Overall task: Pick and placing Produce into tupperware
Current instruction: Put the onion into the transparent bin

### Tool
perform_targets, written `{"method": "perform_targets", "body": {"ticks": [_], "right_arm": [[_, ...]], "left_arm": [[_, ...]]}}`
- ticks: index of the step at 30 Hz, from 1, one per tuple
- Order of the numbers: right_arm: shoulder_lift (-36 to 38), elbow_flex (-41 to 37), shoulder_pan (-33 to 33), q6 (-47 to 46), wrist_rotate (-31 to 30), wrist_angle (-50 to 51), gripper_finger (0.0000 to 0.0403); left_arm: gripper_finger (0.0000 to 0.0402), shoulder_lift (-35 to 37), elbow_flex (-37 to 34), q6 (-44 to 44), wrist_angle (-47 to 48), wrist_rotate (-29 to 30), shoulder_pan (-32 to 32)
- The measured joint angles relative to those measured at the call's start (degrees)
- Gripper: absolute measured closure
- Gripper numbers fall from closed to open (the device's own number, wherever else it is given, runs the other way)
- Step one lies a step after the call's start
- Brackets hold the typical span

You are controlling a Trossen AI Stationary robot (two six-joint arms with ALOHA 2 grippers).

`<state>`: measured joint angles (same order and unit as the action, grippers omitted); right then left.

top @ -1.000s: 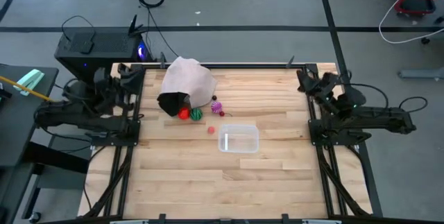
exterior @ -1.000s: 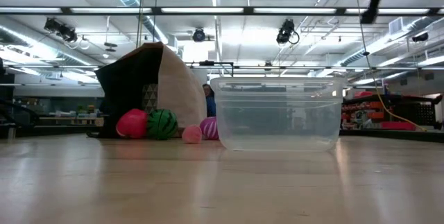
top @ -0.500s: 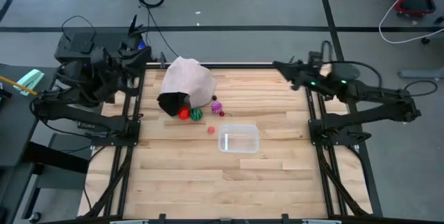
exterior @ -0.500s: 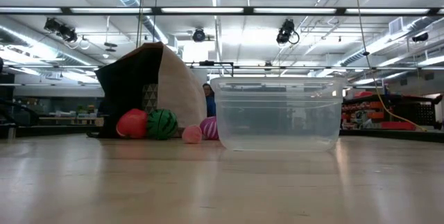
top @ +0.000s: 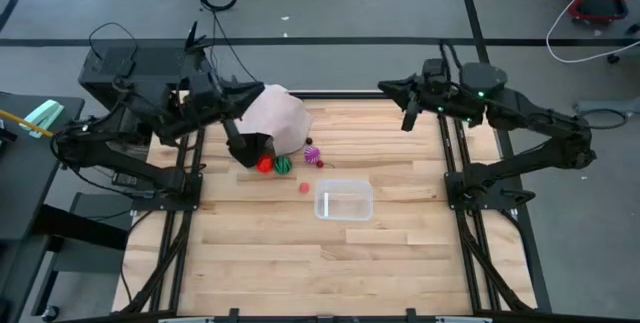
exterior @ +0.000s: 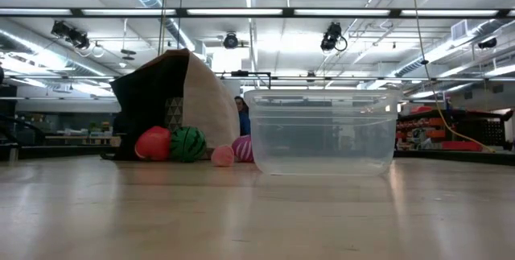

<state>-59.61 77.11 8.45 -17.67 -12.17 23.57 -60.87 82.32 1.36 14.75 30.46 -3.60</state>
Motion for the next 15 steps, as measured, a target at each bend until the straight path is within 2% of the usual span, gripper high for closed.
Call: {"method": "perform_targets", "body": {"ticks": [6,11,15], "right_arm": [[-2.80,4.03,0.42,-0.77,1.77,5.67,0.0380],[-3.57,4.88,0.74,-3.51,1.77,10.64,0.0383],[-4.22,4.95,1.56,-5.05,1.73,14.34,0.0396]], "left_arm": [[0.0363,-3.54,8.09,3.32,8.67,2.08,-1.22],[0.0377,-5.63,12.60,-6.03,23.08,8.19,-1.17],[0.0391,-6.48,12.96,-11.80,27.63,12.47,-1.22]]}}
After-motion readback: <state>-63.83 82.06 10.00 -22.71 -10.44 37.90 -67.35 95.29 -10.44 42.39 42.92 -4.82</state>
